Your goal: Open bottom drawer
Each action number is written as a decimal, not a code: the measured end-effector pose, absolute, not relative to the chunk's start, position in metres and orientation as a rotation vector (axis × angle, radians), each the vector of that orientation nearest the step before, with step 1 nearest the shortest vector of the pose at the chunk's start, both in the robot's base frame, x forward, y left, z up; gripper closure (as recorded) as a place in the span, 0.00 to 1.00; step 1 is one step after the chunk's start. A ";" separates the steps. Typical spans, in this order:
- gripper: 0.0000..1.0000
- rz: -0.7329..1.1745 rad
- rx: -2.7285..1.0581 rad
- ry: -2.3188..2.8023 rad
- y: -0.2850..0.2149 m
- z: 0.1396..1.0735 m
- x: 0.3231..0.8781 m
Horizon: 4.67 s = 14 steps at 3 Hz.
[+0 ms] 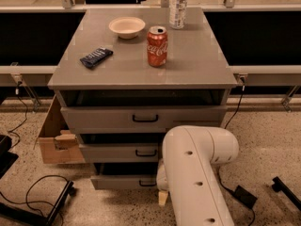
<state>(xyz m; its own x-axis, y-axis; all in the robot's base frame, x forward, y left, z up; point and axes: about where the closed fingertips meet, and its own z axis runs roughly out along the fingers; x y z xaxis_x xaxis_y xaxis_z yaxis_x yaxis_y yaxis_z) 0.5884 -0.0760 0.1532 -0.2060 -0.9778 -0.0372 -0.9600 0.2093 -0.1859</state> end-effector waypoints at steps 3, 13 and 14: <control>0.64 -0.208 -1.804 2.529 -0.110 0.169 0.543; 0.00 -0.242 -1.743 2.601 -0.131 0.175 0.517; 0.00 -0.242 -1.743 2.601 -0.131 0.175 0.516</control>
Offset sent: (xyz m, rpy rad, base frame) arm -0.0573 -0.0365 0.0169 -0.0865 0.1265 -0.1489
